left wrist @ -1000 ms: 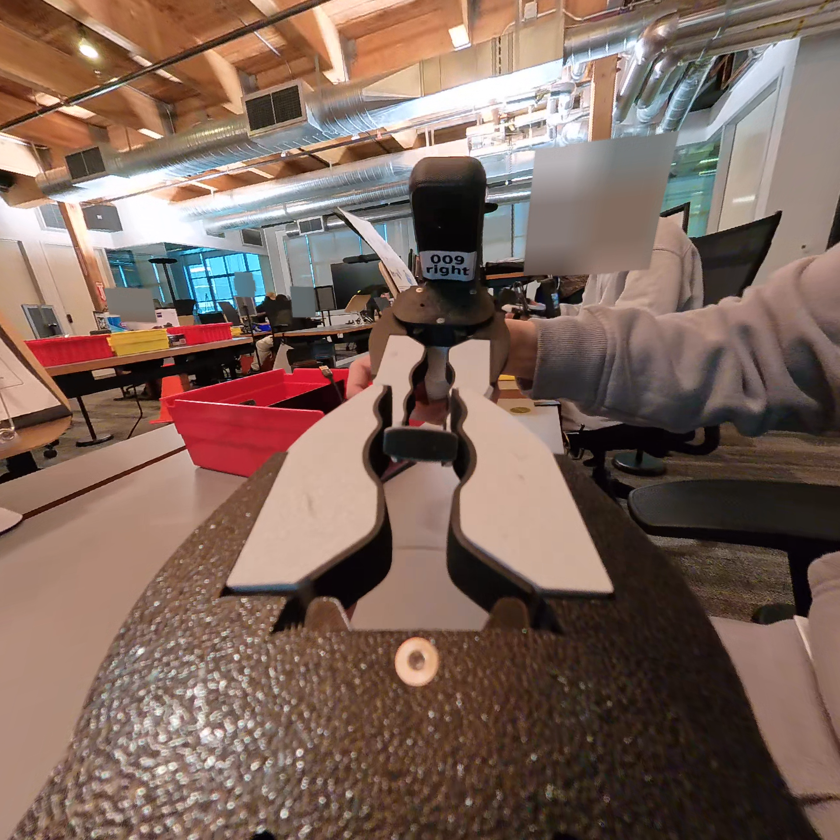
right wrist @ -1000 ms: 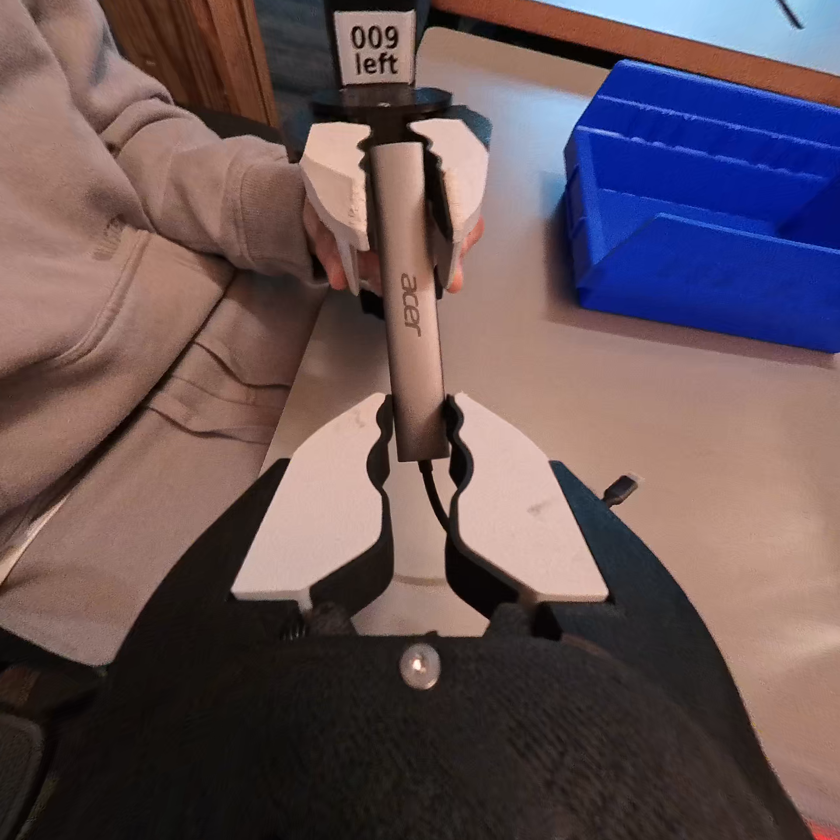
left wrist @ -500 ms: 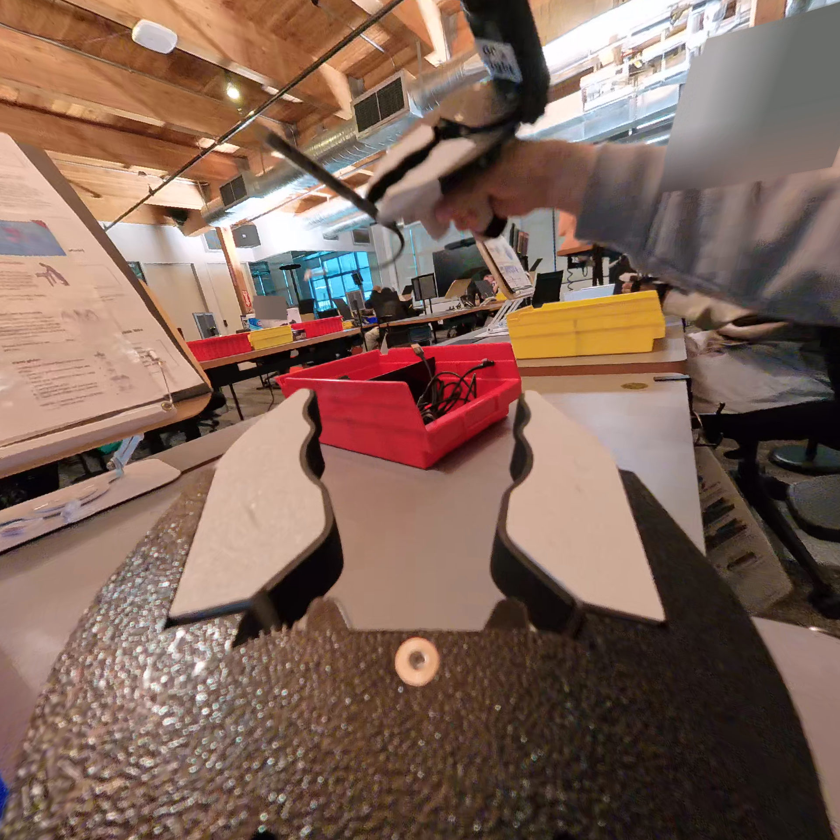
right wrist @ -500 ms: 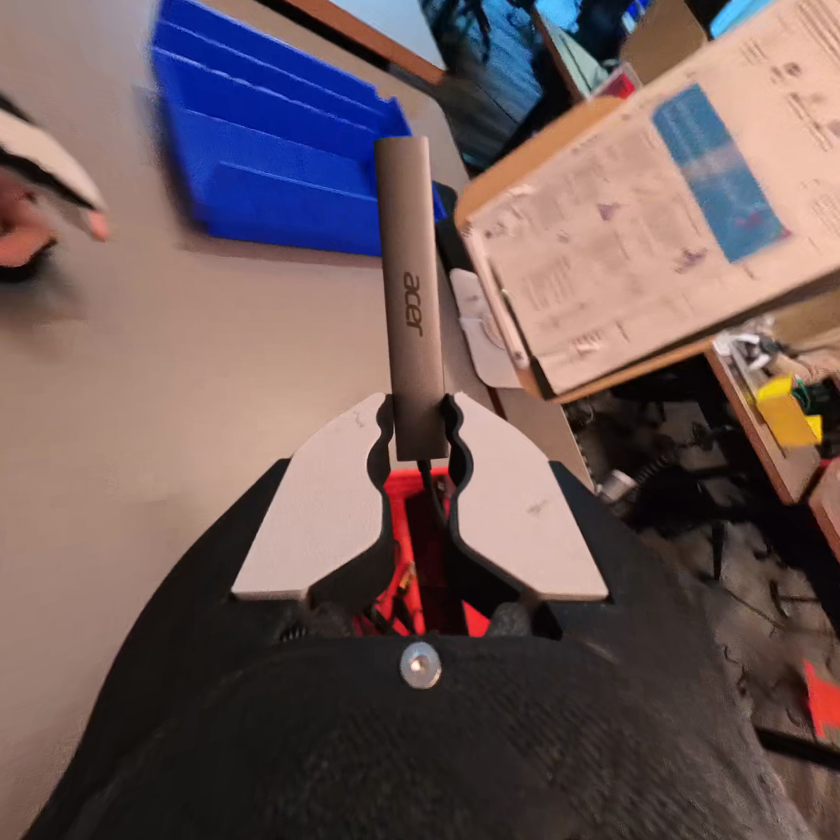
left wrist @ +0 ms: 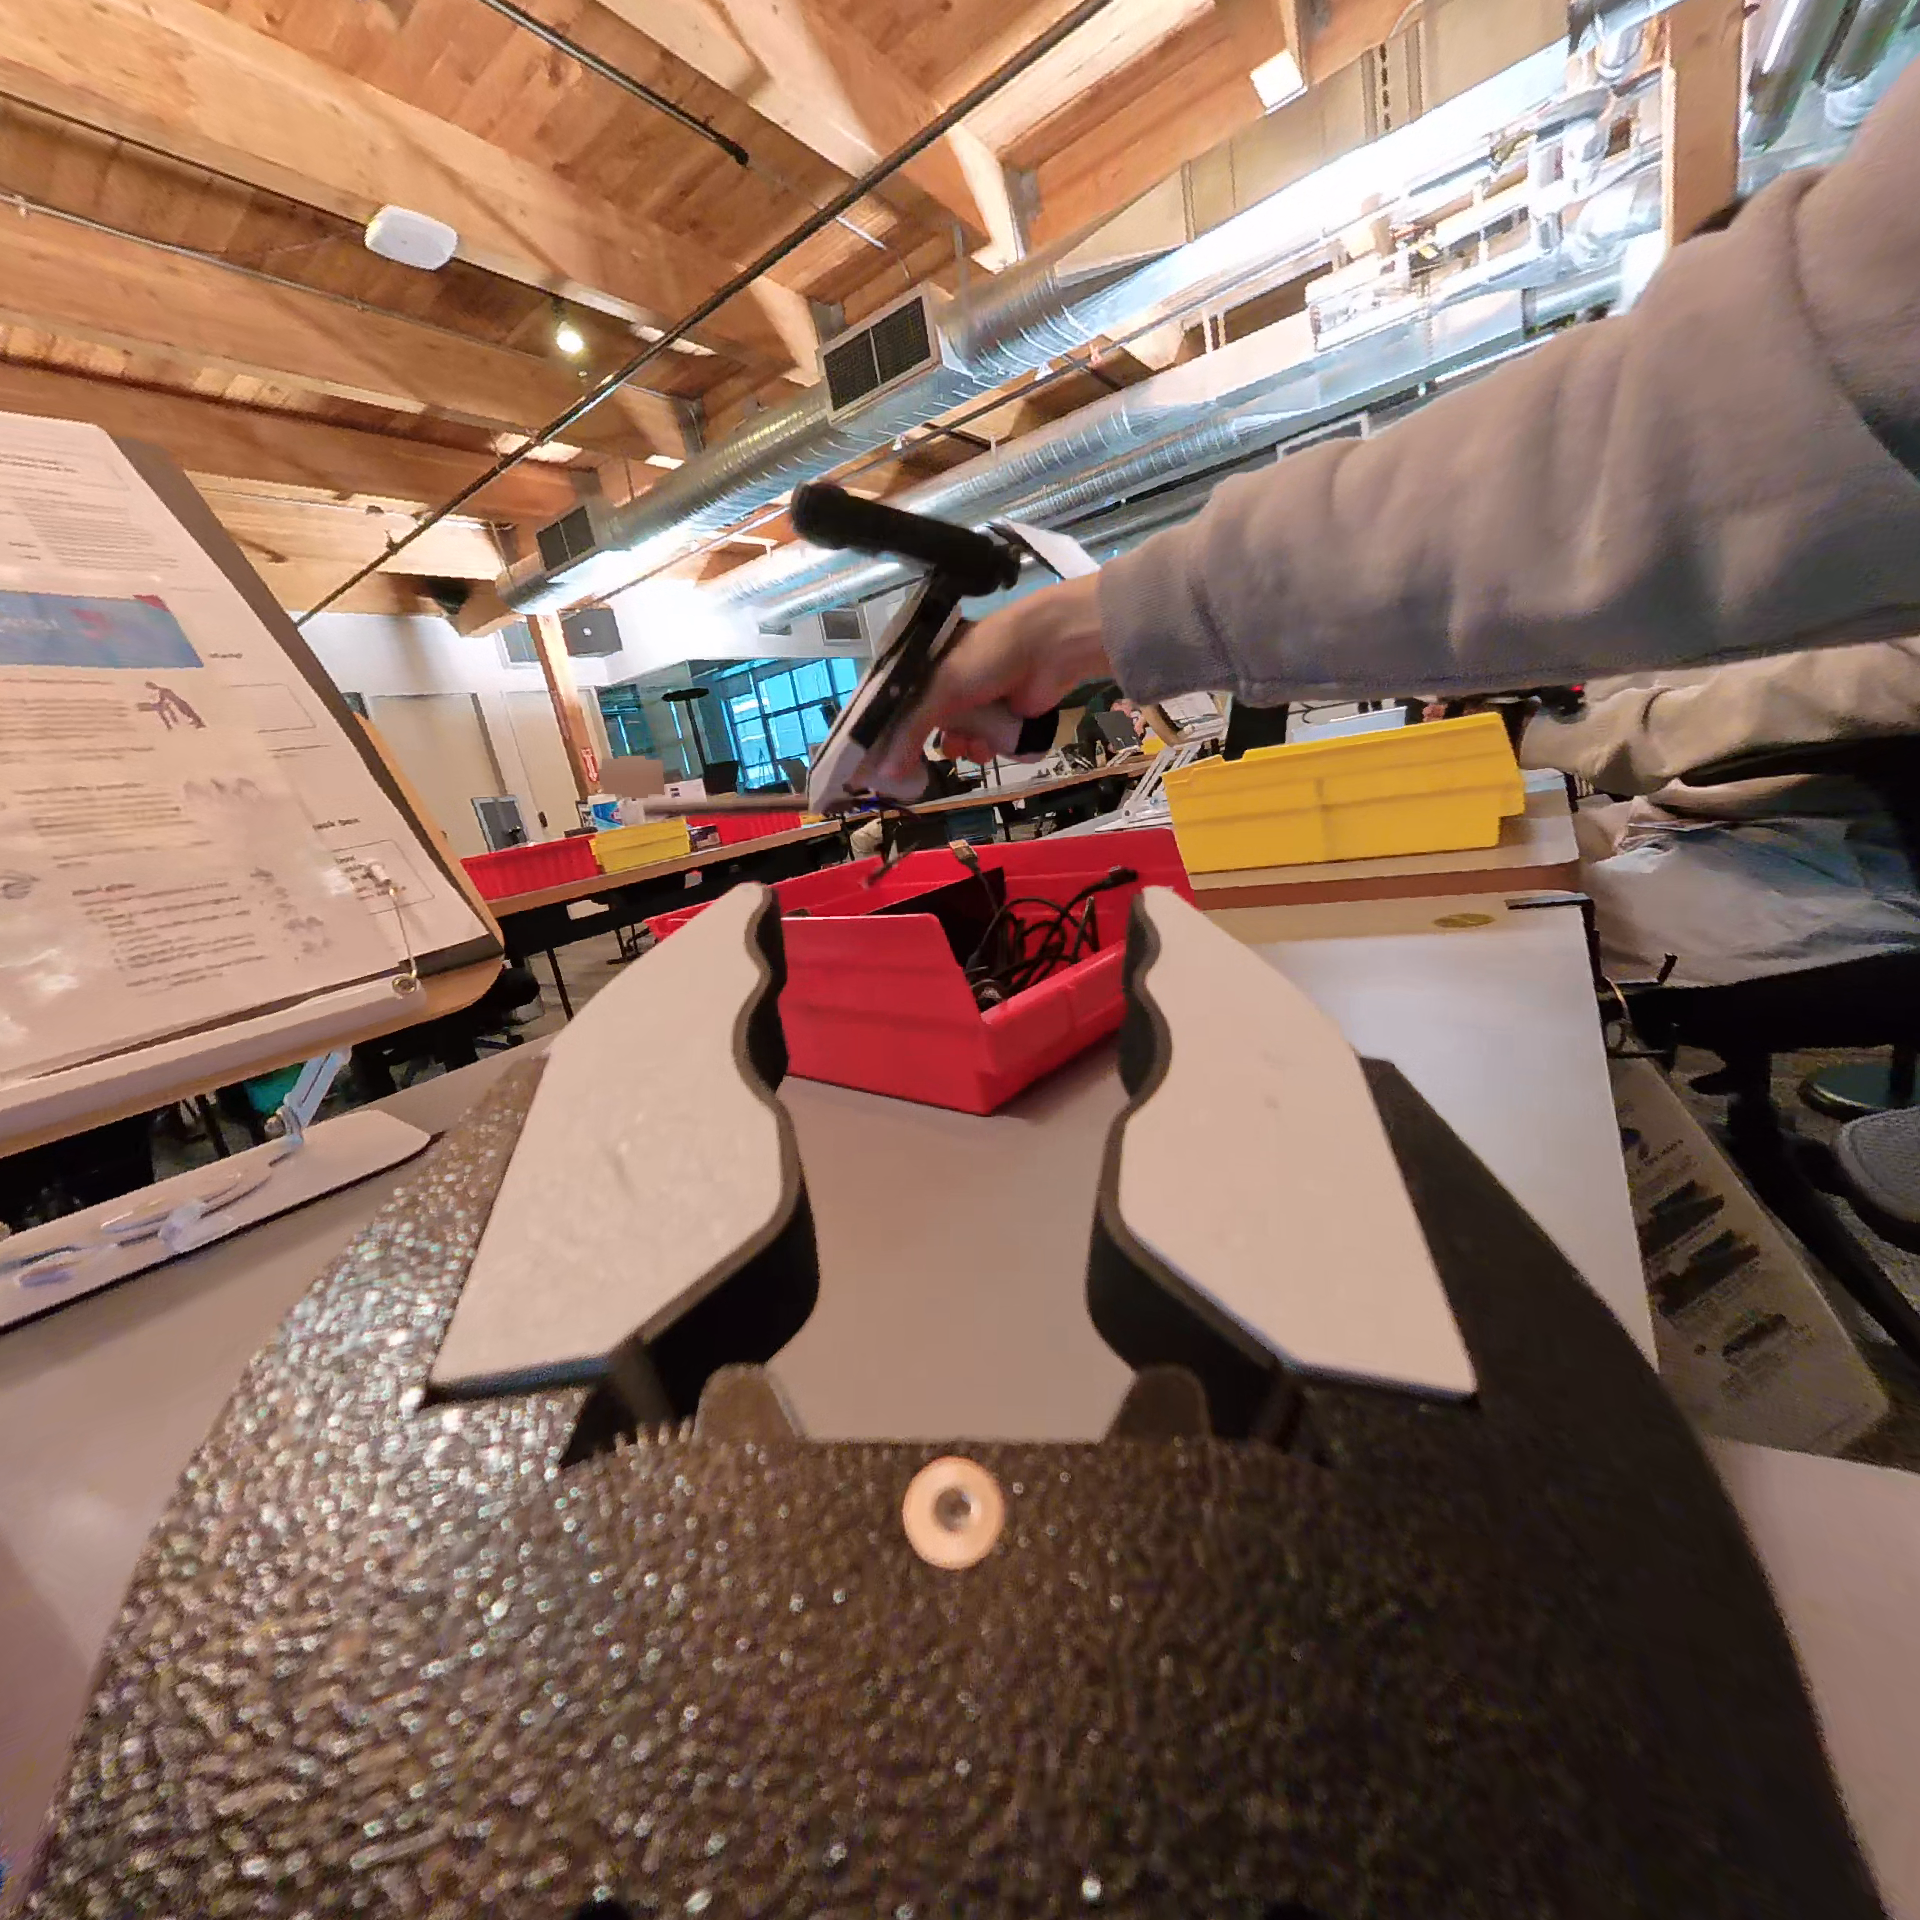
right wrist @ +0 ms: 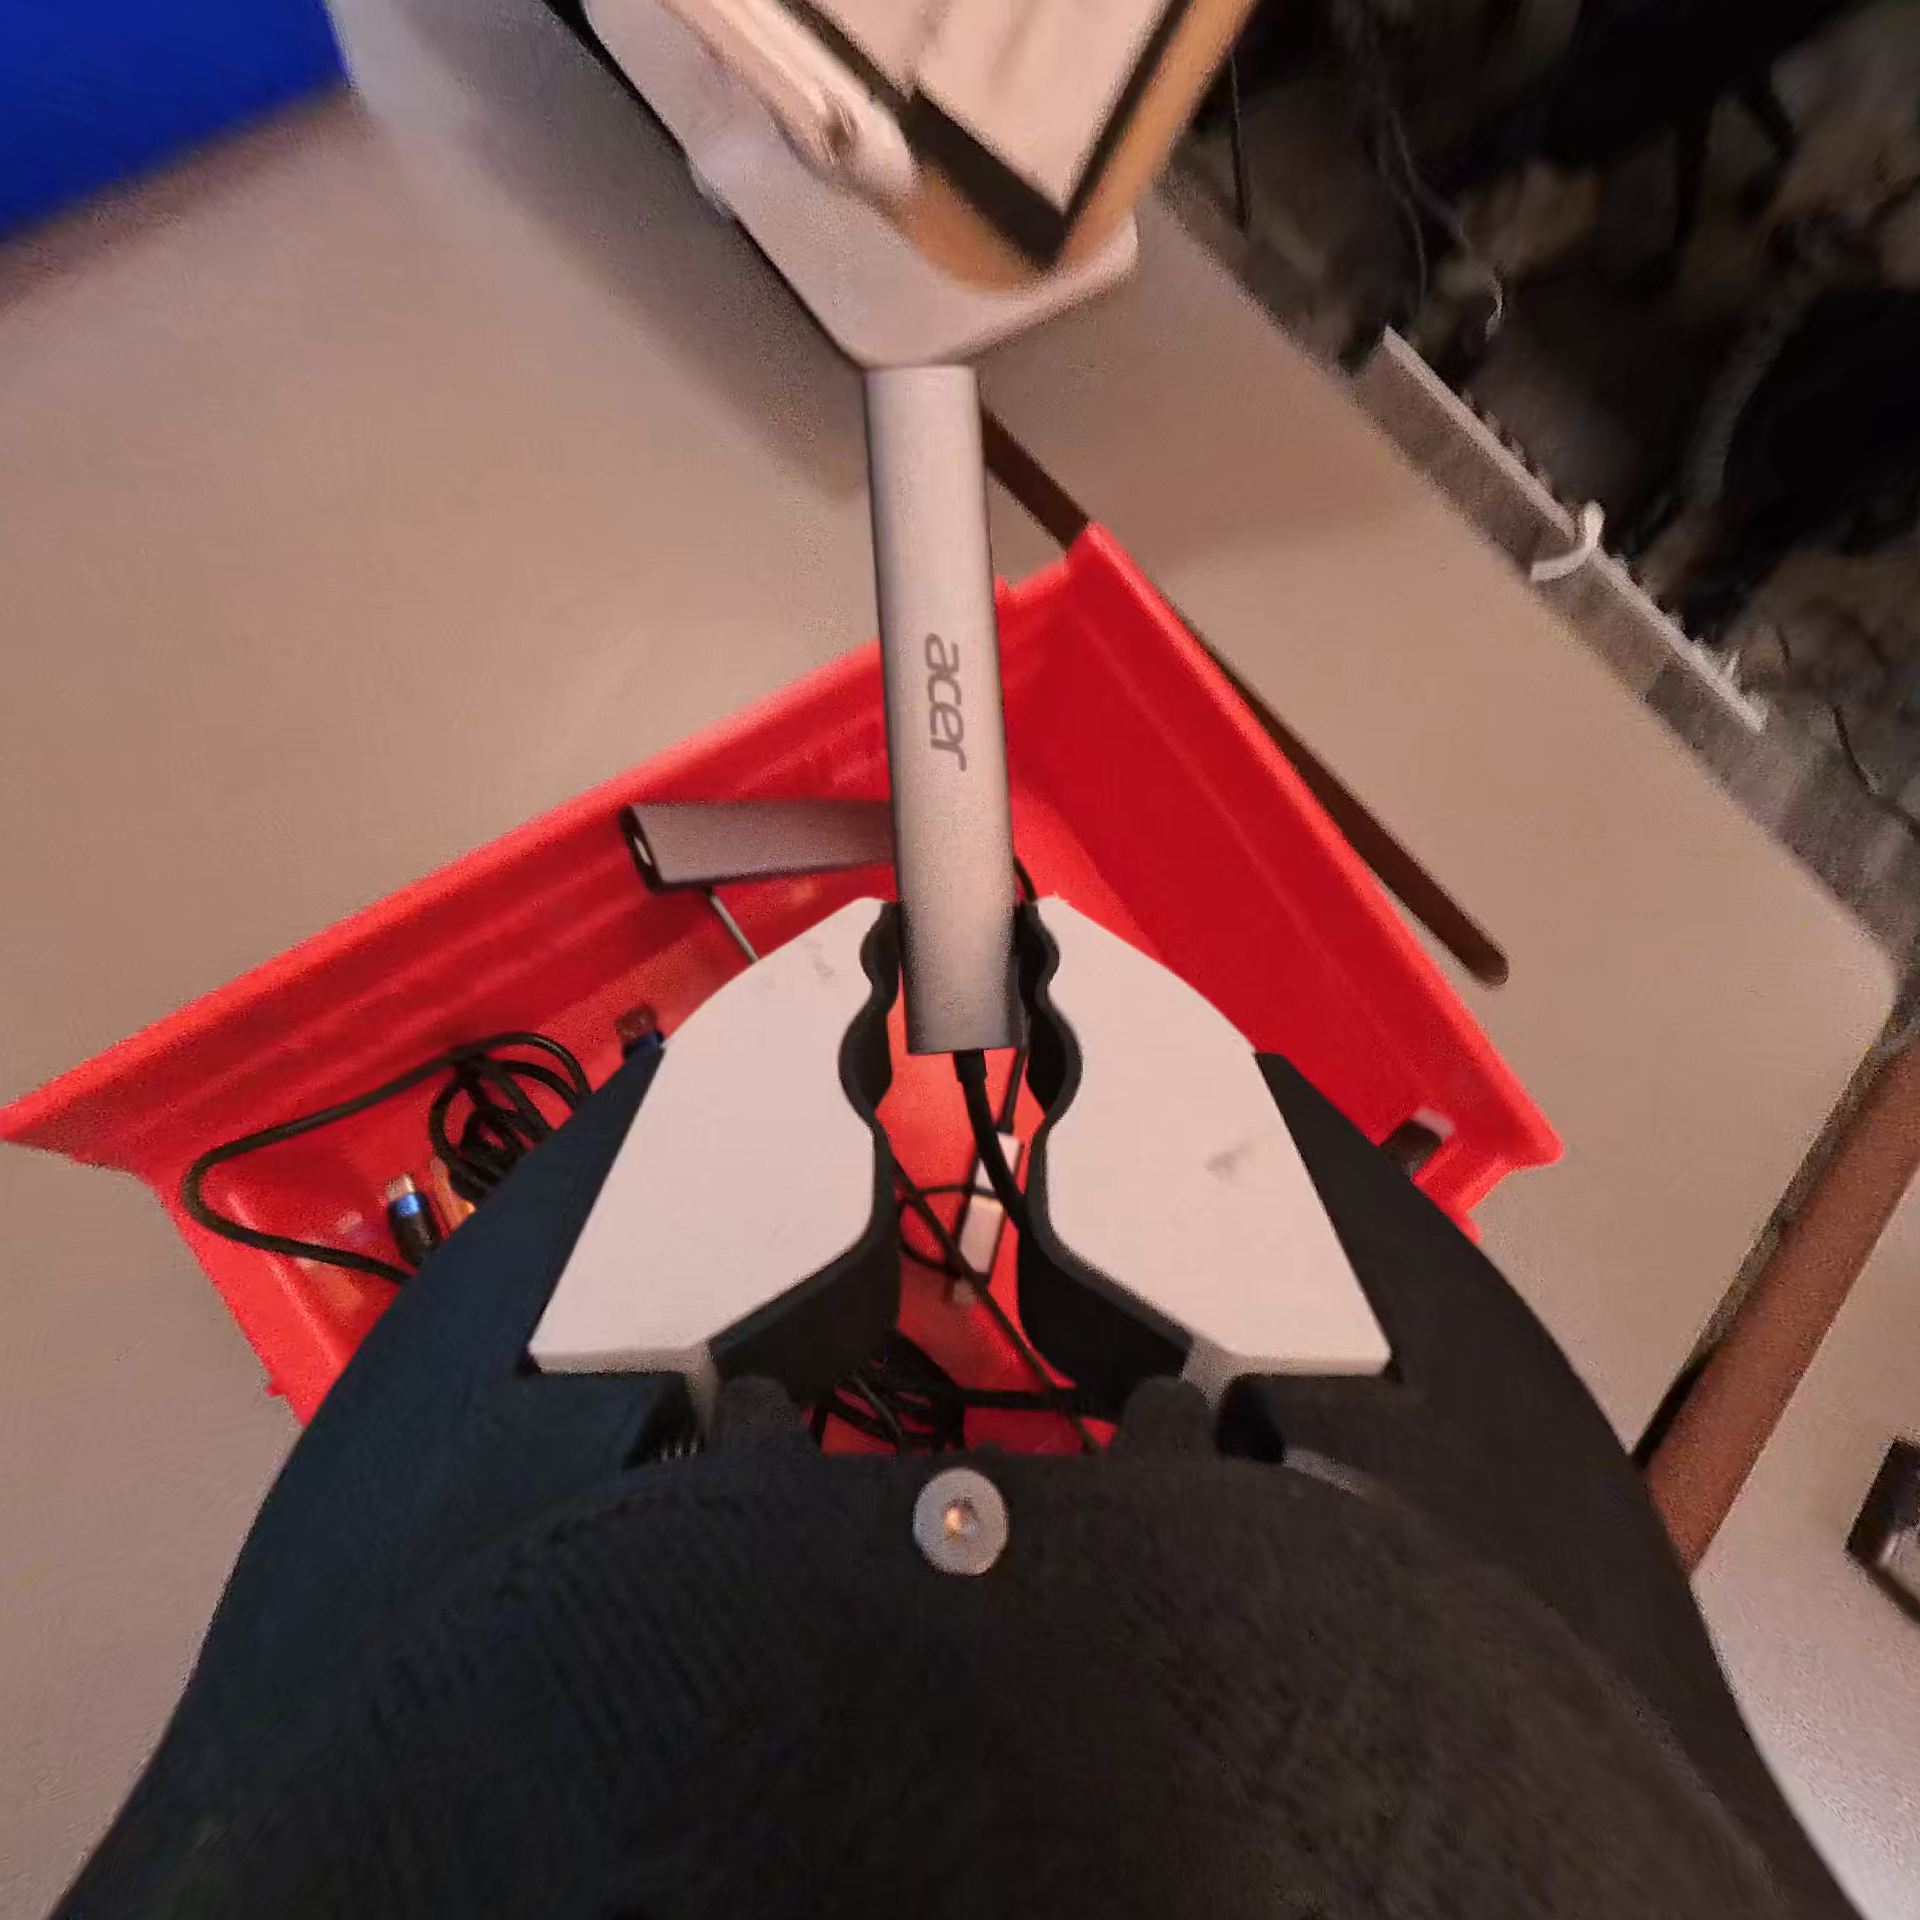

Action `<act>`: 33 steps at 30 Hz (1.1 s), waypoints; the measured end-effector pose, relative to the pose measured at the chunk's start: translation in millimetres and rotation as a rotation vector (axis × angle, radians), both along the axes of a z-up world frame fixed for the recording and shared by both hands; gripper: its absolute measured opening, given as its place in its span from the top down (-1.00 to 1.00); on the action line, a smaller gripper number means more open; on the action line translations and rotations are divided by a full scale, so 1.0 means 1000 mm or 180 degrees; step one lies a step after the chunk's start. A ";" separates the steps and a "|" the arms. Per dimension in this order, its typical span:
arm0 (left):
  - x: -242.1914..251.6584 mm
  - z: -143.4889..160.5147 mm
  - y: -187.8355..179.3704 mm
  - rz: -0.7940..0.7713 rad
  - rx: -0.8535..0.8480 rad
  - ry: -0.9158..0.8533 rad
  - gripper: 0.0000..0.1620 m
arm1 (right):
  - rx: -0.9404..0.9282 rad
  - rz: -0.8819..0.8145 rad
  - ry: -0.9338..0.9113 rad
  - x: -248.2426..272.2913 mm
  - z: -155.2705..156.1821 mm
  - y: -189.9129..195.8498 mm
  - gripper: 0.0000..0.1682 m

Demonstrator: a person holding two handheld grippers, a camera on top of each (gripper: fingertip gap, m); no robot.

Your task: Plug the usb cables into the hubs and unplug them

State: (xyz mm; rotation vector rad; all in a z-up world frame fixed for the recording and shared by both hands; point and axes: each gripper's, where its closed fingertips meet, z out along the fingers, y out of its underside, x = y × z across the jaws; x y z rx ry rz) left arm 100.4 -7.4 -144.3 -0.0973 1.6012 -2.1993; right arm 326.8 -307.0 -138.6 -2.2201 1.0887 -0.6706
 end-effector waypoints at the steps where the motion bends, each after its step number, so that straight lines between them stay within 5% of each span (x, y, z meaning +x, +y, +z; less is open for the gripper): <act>1: -0.001 0.000 0.000 0.0013 0.0011 -0.0033 0.24 | -0.0005 -0.0063 0.0139 0.000 -0.012 -0.002 0.74; 5: -0.004 -0.004 -0.006 0.0075 0.0151 -0.0175 0.25 | -0.0412 -0.0511 0.0172 0.006 -0.037 -0.027 0.40; 8: -0.005 -0.005 -0.008 0.0132 0.0207 -0.0250 0.27 | -0.0533 -0.0786 -0.0057 0.002 -0.024 -0.038 0.39; 13: -0.001 -0.005 -0.008 0.0202 0.0207 -0.0215 0.31 | 0.0310 -0.0969 -0.0489 -0.051 0.013 -0.006 0.41; 17: 0.021 -0.012 -0.014 0.0515 0.0423 0.0129 0.47 | 0.1003 -0.1067 -0.0883 -0.126 0.010 0.024 0.50; 21: 0.038 -0.042 -0.052 0.0402 0.1049 0.1107 0.18 | 0.1020 -0.1423 -0.1080 -0.178 -0.029 0.029 0.51; 33: 0.103 -0.044 -0.160 0.0997 0.1924 0.1381 0.36 | 0.1354 -0.1508 -0.1365 -0.200 -0.016 0.009 0.45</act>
